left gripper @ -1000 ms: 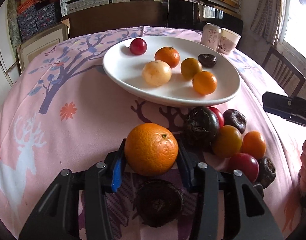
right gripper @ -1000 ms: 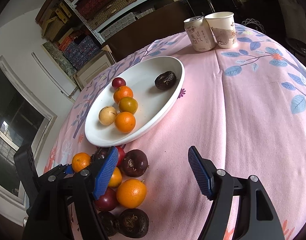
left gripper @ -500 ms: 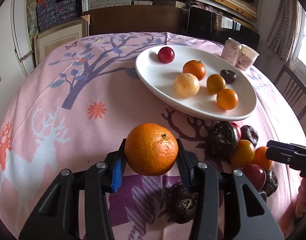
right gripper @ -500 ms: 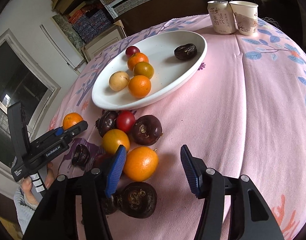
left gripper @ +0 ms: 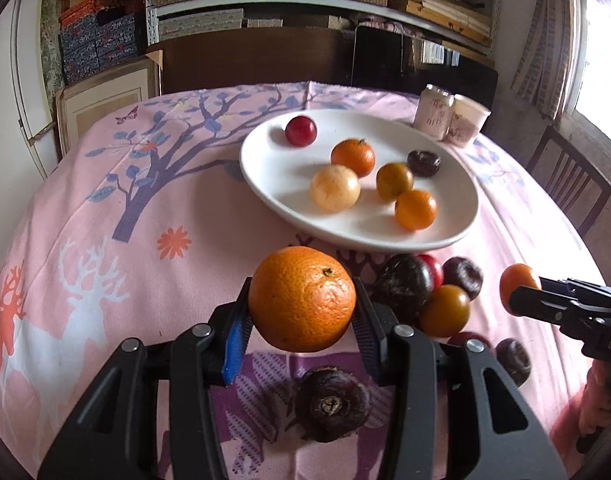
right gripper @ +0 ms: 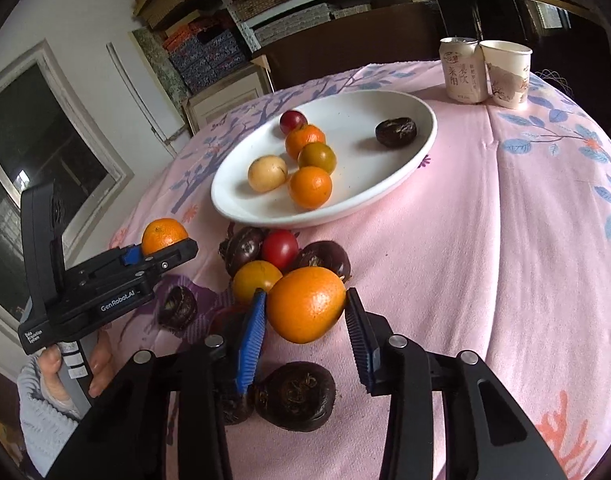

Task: Organize fruits
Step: 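Lower both oranges onto the white plate and open both grippers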

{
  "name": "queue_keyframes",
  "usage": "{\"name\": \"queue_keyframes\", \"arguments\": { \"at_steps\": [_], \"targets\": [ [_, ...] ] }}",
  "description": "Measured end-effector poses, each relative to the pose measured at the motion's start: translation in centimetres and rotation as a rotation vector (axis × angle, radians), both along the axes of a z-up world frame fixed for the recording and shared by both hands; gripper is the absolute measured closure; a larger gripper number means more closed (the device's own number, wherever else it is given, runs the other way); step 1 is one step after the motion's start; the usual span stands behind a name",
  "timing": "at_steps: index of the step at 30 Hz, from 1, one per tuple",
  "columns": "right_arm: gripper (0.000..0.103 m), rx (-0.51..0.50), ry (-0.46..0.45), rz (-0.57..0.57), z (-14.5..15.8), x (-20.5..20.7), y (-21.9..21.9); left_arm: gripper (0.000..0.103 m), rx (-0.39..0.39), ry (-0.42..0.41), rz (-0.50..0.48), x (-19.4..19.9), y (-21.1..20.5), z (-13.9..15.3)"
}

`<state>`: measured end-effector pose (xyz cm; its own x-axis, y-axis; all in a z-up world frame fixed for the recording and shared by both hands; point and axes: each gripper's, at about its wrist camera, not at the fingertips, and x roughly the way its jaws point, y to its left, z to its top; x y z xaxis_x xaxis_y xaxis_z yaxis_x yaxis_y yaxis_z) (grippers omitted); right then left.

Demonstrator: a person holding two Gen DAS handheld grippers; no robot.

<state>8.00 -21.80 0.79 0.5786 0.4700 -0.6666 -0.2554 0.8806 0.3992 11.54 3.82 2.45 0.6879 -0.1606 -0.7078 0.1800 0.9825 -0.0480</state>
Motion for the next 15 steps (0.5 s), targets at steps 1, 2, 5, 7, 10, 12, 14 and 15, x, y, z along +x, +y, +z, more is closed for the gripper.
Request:
{"name": "queue_keyframes", "arguments": {
  "at_steps": [1,2,5,7,10,12,14,15],
  "targets": [
    [0.063,0.010,-0.012,-0.023,0.4,0.2,-0.5,0.058,-0.005,-0.007,-0.007,0.3,-0.3,0.6],
    [0.063,0.013,-0.022,-0.048,0.9,0.6,-0.9,0.058,-0.004,-0.008,-0.017,0.9,-0.6,1.1],
    [0.063,0.012,-0.032,-0.093,2.3,2.6,-1.2,0.058,0.016,-0.019,-0.018,3.3,-1.9,2.2],
    [0.063,-0.002,-0.042,-0.113,3.0,4.4,-1.0,0.058,-0.006,-0.011,-0.016,5.1,-2.3,2.3],
    [0.063,-0.011,-0.061,-0.139,3.1,7.1,-0.5,0.057,-0.051,0.026,-0.005,7.1,-2.5,1.3],
    [0.057,0.026,-0.080,-0.165,2.5,8.0,-0.4,0.042,-0.039,0.027,0.006,7.5,-2.4,0.5],
    [0.047,0.034,-0.096,-0.184,2.0,8.3,-0.8,0.019,-0.002,-0.016,0.041,7.2,-2.1,0.4],
    [0.047,0.036,-0.102,-0.198,1.9,8.3,-1.2,0.017,0.012,-0.030,0.055,7.0,-1.9,0.6]
  ]
}}
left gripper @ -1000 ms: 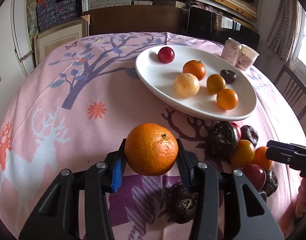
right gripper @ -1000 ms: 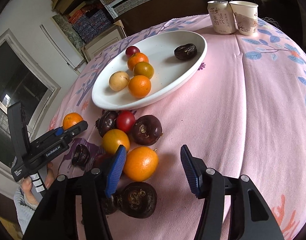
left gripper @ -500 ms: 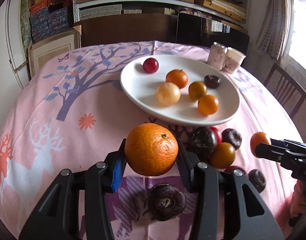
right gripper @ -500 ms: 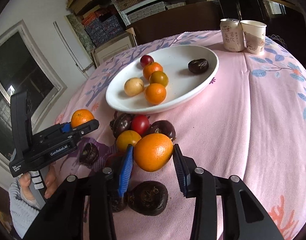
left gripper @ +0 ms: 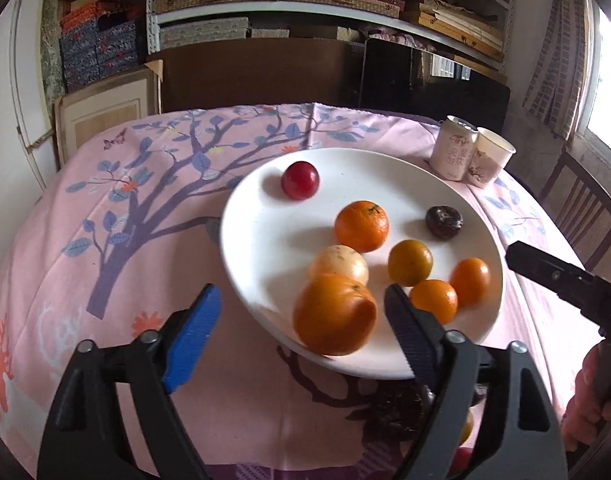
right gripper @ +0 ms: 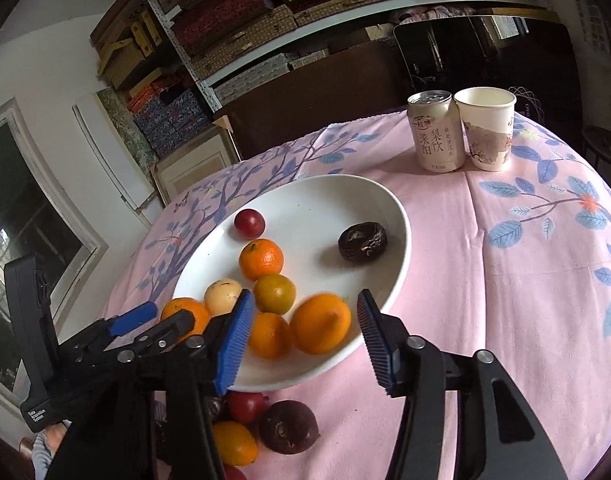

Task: Organize fruits
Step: 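Lower both oranges onto the white plate and open both grippers, then grasp a dark brown fruit with the left gripper while the right gripper grasps another dark brown fruit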

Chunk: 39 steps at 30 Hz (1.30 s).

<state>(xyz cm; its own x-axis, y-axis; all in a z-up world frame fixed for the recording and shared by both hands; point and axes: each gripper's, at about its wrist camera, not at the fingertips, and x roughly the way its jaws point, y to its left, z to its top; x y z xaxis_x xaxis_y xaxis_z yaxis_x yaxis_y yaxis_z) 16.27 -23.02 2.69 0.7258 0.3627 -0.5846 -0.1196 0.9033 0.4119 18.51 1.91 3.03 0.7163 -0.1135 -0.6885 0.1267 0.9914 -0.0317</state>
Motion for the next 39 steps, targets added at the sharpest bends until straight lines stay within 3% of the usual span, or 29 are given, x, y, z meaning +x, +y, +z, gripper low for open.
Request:
{"name": "queue_keyframes", "arguments": {
  "at_steps": [4,11,15,22,29,30,34,35,38,39],
  "targets": [
    [0.046,0.038,0.014,-0.002,-0.3,-0.7,-1.1,0.010,-0.019,0.002,0.007,-1.0,0.9,0.5],
    [0.042,-0.034,0.044,0.077,-1.3,-3.2,0.6,0.007,-0.001,0.030,0.073,-3.5,3.0,-0.2],
    [0.041,-0.060,0.077,0.099,-2.0,-4.5,1.0,0.006,-0.003,0.091,0.102,-5.3,4.5,-1.1],
    [0.034,-0.025,0.096,0.044,-2.3,-5.1,-0.6,0.006,0.008,0.128,0.031,-9.6,4.8,-2.4],
    [0.034,-0.009,0.111,0.035,-2.5,-5.0,-1.0,0.007,0.109,0.125,-0.034,-10.5,2.5,-3.5],
    [0.034,-0.010,0.112,0.036,-2.5,-5.0,-1.0,0.008,0.109,0.128,-0.041,-10.4,2.4,-3.6],
    [0.034,-0.009,0.118,0.034,-2.6,-5.0,-1.0,0.037,0.102,0.146,-0.108,-10.6,1.5,-4.0],
    [0.034,-0.009,0.121,0.034,-2.6,-5.0,-0.9,0.049,0.107,0.163,-0.128,-10.5,1.1,-4.3],
    [0.034,-0.015,0.131,0.044,-2.8,-4.9,-0.7,0.062,0.106,0.156,-0.165,-10.9,0.5,-4.3],
    [0.034,-0.019,0.133,0.051,-2.8,-4.9,-0.6,0.062,0.105,0.153,-0.161,-10.8,0.5,-4.3]
  ]
}}
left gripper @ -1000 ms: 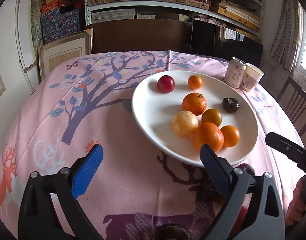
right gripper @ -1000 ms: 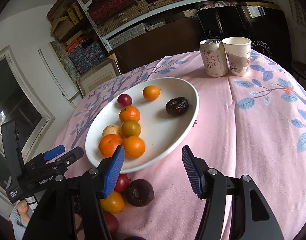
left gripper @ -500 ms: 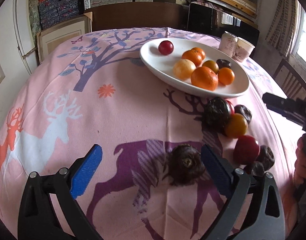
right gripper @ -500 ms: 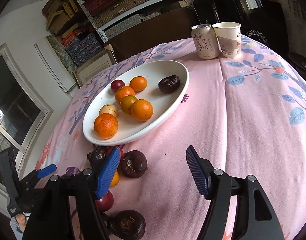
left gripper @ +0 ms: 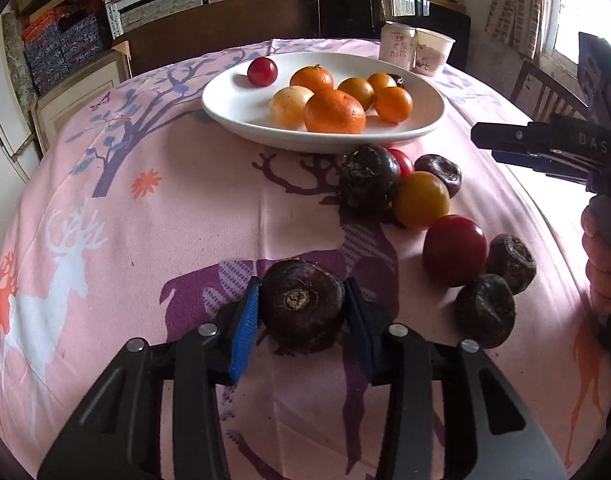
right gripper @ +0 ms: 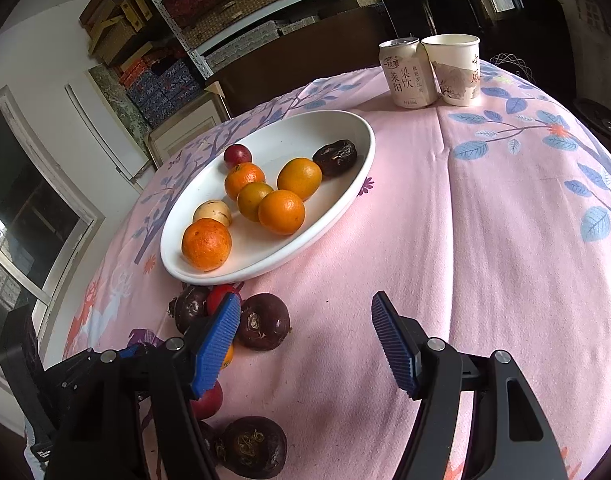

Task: Organize fruits
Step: 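Grasp a dark brown fruit with the left gripper while the right gripper grasps another dark brown fruit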

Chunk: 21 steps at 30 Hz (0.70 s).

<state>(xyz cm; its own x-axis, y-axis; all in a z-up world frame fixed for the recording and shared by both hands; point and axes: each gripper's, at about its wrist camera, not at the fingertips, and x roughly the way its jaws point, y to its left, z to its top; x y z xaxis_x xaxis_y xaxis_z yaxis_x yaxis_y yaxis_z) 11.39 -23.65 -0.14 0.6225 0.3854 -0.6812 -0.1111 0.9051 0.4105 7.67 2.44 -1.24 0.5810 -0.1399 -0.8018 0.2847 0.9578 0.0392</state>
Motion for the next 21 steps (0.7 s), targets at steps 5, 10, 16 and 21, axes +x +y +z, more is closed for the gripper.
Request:
{"name": "queue_keyframes", "arguments": {
  "at_steps": [5,10,16,21],
  "targets": [
    [0.036,-0.068,0.005,0.059,-0.3,-0.1,1.6,0.062,-0.074,-0.009,0.085,0.8,2.1,0.9],
    [0.039,-0.290,-0.038,0.125,-0.8,-0.8,4.7,0.062,-0.104,-0.007,0.116,1.1,2.9,1.2],
    [0.043,-0.330,-0.036,0.157,-1.3,-0.2,6.0,0.062,-0.060,-0.001,0.080,1.0,1.7,0.7],
    [0.062,-0.294,-0.025,0.168,-1.5,0.9,6.5,0.062,-0.047,0.021,0.071,1.2,1.5,0.2]
  ]
}}
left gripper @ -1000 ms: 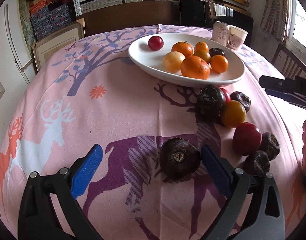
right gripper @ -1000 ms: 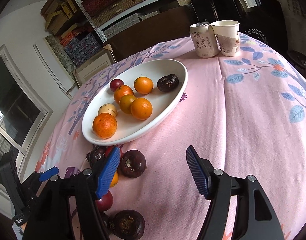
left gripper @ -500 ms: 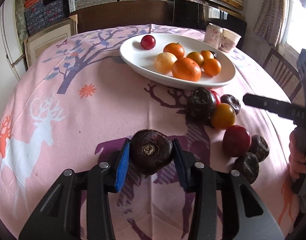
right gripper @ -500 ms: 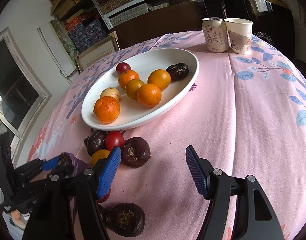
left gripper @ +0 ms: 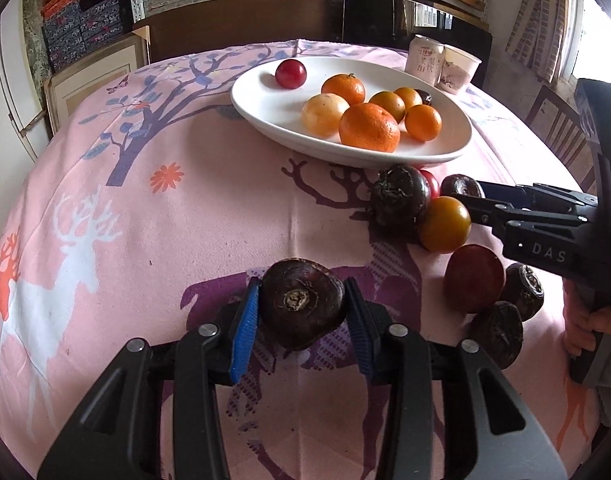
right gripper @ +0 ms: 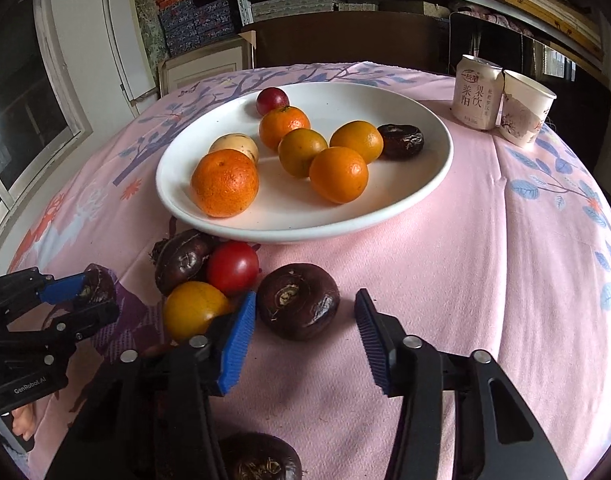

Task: Organize fruits
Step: 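Grasp a dark brown fruit with the left gripper while the right gripper grasps another dark brown fruit, then carry both dark brown fruits over the plate and open both grippers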

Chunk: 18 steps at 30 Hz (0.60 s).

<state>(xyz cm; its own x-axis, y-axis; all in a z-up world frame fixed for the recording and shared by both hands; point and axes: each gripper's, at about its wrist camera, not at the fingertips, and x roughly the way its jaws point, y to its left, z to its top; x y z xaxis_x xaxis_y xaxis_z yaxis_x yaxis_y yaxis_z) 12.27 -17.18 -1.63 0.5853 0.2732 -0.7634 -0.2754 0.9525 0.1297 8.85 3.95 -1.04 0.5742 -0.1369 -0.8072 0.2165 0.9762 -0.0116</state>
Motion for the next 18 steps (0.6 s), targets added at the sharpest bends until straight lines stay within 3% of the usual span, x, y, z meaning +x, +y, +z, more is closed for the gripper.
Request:
{"name": "queue_keyframes", "arguments": {
  "at_steps": [5,8,14,18],
  "targets": [
    [0.062,0.004,0.004,-0.009,0.1,-0.7,-0.4,0.062,0.020,-0.005,-0.009,0.0,-0.3,-0.2],
    [0.062,0.053,0.014,-0.033,0.3,-1.0,-1.5,0.062,-0.015,-0.026,-0.018,-0.3,-0.2,0.4],
    [0.063,0.169,-0.047,-0.068,2.3,-2.6,-3.7,0.062,-0.074,-0.121,-0.026,0.7,-0.4,4.3],
    [0.063,0.240,-0.073,-0.093,4.1,-1.7,-4.7,0.062,-0.052,-0.152,-0.022,4.2,-1.4,6.7]
  ]
}}
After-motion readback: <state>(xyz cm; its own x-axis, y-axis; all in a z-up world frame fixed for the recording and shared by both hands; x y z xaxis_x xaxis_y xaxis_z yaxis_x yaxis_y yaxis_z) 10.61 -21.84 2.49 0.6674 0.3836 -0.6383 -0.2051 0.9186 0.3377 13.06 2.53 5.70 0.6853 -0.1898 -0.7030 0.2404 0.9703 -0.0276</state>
